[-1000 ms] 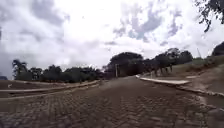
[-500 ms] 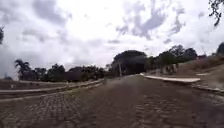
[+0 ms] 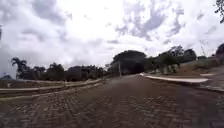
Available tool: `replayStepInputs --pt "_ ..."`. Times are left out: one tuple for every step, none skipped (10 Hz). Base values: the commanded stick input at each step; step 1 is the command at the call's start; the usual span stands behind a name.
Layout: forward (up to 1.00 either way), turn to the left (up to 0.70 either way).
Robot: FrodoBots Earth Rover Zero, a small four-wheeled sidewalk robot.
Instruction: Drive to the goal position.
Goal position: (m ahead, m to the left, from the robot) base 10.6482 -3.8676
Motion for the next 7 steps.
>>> replayStepInputs --pt "0.70 0.00" --pt "0.70 0.00" --pt "0.70 0.00" --pt "0.70 0.00" --pt "0.70 -0.20" --pt "0.70 -0.27" --pt "0.70 -0.03"
